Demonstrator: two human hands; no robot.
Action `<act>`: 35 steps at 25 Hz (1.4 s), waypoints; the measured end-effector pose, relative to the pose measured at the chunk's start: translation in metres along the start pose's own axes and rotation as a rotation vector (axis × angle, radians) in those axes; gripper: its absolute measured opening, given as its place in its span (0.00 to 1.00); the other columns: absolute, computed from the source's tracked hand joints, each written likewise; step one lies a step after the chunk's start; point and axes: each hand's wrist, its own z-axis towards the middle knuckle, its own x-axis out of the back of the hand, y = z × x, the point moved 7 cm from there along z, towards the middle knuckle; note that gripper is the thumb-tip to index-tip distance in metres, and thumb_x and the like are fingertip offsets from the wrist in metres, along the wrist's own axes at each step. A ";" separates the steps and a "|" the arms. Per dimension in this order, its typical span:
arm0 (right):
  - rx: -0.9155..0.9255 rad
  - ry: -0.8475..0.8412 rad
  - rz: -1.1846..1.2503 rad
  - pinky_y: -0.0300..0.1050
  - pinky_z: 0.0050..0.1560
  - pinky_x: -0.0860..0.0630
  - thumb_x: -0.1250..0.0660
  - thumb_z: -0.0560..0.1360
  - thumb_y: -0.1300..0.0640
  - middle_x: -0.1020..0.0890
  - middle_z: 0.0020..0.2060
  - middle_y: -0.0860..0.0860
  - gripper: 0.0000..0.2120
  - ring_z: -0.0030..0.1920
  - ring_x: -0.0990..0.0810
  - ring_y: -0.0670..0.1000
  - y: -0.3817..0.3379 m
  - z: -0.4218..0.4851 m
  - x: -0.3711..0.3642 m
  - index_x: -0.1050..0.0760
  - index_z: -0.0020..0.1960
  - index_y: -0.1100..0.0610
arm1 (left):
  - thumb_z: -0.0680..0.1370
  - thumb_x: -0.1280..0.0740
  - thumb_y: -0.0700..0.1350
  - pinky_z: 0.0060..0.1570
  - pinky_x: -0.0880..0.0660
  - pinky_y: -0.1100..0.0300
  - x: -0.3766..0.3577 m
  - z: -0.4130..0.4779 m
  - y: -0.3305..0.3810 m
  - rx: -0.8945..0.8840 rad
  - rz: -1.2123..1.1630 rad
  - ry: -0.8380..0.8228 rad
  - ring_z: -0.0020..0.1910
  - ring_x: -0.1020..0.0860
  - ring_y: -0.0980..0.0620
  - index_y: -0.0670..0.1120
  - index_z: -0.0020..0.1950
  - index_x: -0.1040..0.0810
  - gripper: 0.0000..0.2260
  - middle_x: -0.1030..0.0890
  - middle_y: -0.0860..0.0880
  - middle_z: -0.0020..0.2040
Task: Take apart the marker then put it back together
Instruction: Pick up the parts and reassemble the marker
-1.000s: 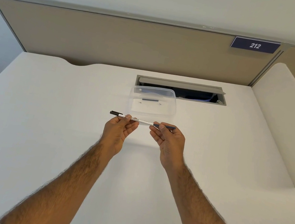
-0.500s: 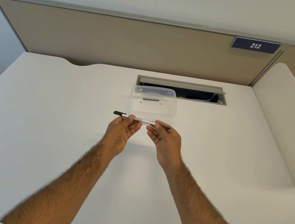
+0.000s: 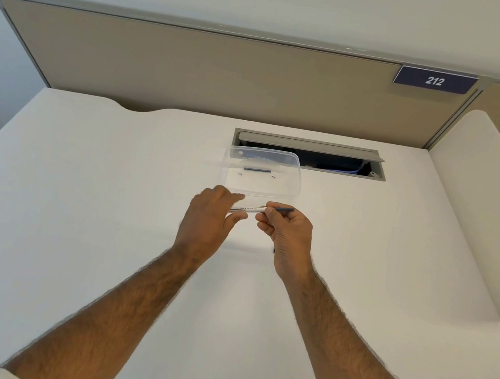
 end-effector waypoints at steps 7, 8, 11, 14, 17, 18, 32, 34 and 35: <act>0.055 -0.034 -0.074 0.44 0.45 0.18 0.27 0.74 0.65 0.14 0.40 0.57 0.07 0.41 0.15 0.53 -0.006 0.001 -0.007 0.19 0.51 0.65 | 0.83 0.37 0.47 0.53 0.30 0.51 -0.023 0.004 0.001 0.010 0.042 -0.185 0.50 0.24 0.45 0.49 0.56 0.18 0.09 0.15 0.50 0.48; 0.058 -0.034 -0.079 0.44 0.44 0.18 0.27 0.74 0.65 0.14 0.40 0.57 0.07 0.40 0.15 0.52 -0.007 0.001 -0.007 0.19 0.51 0.65 | 0.83 0.37 0.47 0.53 0.31 0.51 -0.024 0.005 0.002 0.016 0.040 -0.191 0.48 0.24 0.45 0.49 0.55 0.18 0.08 0.15 0.50 0.47; 0.063 -0.033 -0.086 0.43 0.44 0.19 0.27 0.74 0.65 0.14 0.40 0.57 0.07 0.40 0.15 0.52 -0.007 0.002 -0.007 0.19 0.52 0.65 | 0.82 0.37 0.48 0.49 0.31 0.52 -0.026 0.007 0.003 0.015 0.042 -0.199 0.45 0.23 0.46 0.49 0.51 0.19 0.07 0.15 0.50 0.44; 0.034 -0.073 -0.074 0.45 0.46 0.18 0.27 0.74 0.64 0.14 0.42 0.57 0.08 0.41 0.15 0.52 -0.007 0.003 -0.008 0.19 0.52 0.64 | 0.81 0.35 0.48 0.48 0.29 0.53 -0.028 0.007 -0.001 0.049 -0.030 -0.214 0.45 0.22 0.47 0.50 0.51 0.19 0.06 0.15 0.52 0.44; -0.084 -0.129 0.035 0.46 0.45 0.18 0.26 0.75 0.61 0.14 0.46 0.57 0.09 0.43 0.15 0.53 -0.003 0.009 0.000 0.18 0.53 0.62 | 0.80 0.34 0.48 0.49 0.23 0.50 -0.033 0.004 -0.010 0.140 -0.190 -0.252 0.46 0.21 0.50 0.51 0.52 0.18 0.05 0.16 0.53 0.46; -0.117 -0.086 0.043 0.45 0.43 0.18 0.26 0.75 0.60 0.14 0.46 0.56 0.08 0.42 0.15 0.53 -0.001 0.013 0.011 0.18 0.53 0.61 | 0.80 0.34 0.49 0.49 0.22 0.50 -0.034 0.002 -0.012 0.163 -0.227 -0.262 0.47 0.21 0.51 0.52 0.52 0.19 0.05 0.17 0.54 0.46; -0.101 0.052 -1.474 0.44 0.40 0.27 0.32 0.73 0.56 0.18 0.47 0.54 0.04 0.48 0.18 0.58 0.047 0.041 0.043 0.26 0.45 0.57 | 0.80 0.34 0.51 0.48 0.21 0.48 -0.041 -0.003 -0.028 0.229 -0.251 -0.304 0.48 0.20 0.55 0.55 0.51 0.20 0.04 0.18 0.57 0.47; -0.097 0.080 -1.505 0.44 0.41 0.28 0.35 0.75 0.61 0.18 0.50 0.56 0.02 0.50 0.18 0.59 0.050 0.043 0.043 0.26 0.47 0.57 | 0.80 0.34 0.50 0.49 0.21 0.48 -0.040 -0.002 -0.031 0.233 -0.248 -0.303 0.48 0.21 0.55 0.55 0.51 0.20 0.04 0.18 0.57 0.47; -0.098 0.097 -1.510 0.44 0.41 0.28 0.37 0.75 0.62 0.18 0.51 0.56 0.03 0.51 0.18 0.59 0.050 0.043 0.043 0.25 0.48 0.57 | 0.80 0.34 0.50 0.49 0.21 0.48 -0.039 -0.002 -0.033 0.234 -0.244 -0.302 0.48 0.21 0.55 0.55 0.51 0.20 0.04 0.18 0.57 0.47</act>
